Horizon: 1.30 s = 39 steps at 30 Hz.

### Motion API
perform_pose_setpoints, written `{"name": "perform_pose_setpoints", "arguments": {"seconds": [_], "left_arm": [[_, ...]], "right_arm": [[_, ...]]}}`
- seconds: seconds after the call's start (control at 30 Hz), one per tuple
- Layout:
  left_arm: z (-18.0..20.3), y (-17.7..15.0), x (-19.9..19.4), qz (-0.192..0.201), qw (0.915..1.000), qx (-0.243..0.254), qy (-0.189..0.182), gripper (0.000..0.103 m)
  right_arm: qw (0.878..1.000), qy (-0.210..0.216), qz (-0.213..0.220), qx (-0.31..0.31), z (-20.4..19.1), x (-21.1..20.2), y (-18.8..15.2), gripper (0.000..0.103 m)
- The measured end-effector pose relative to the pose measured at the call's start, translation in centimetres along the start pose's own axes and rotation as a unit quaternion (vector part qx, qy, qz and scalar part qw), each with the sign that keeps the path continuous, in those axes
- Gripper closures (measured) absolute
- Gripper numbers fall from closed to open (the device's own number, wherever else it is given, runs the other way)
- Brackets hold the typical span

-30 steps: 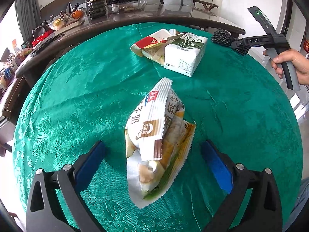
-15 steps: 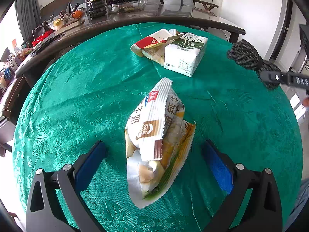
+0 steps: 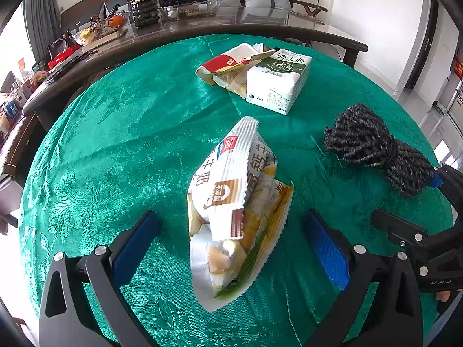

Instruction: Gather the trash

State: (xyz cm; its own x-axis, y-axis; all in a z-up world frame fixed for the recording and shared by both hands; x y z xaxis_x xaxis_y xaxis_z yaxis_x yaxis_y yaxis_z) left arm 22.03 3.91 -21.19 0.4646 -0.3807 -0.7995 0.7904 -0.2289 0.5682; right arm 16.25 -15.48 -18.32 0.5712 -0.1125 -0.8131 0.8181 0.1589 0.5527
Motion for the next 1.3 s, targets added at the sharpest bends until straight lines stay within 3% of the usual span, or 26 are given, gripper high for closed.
{"name": "perform_pose_setpoints", "arguments": {"seconds": [1.1, 1.17, 1.3], "left_arm": [[-0.1, 0.0, 0.0, 0.001, 1.0, -0.002, -0.004, 0.004], [-0.2, -0.1, -0.2, 0.004, 0.9999, -0.003, -0.015, 0.004], [-1.2, -0.4, -1.5, -0.012, 0.9959, 0.014, -0.088, 0.004]], "right_arm": [[1.0, -0.001, -0.002, -0.001, -0.2, 0.2, -0.3, 0.011], [1.0, 0.001, -0.002, -0.001, -0.2, 0.2, -0.4, 0.011], [0.999, 0.042, -0.014, -0.014, 0.3, -0.3, -0.3, 0.01]]}}
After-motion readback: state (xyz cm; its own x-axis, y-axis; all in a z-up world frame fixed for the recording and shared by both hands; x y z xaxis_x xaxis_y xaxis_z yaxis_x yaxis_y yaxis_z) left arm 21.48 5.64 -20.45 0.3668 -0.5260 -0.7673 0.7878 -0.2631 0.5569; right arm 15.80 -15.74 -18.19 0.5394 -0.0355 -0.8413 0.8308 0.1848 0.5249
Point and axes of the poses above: each gripper's, at about its wrist camera, not at the fingertips, and x roughly the way its jaws point, z to its right, y to its top, the point moved 3 cm from there along x, roughly the way its jaws point, and after that the axes turned 14 degrees about -y, right-handed, at the moved point
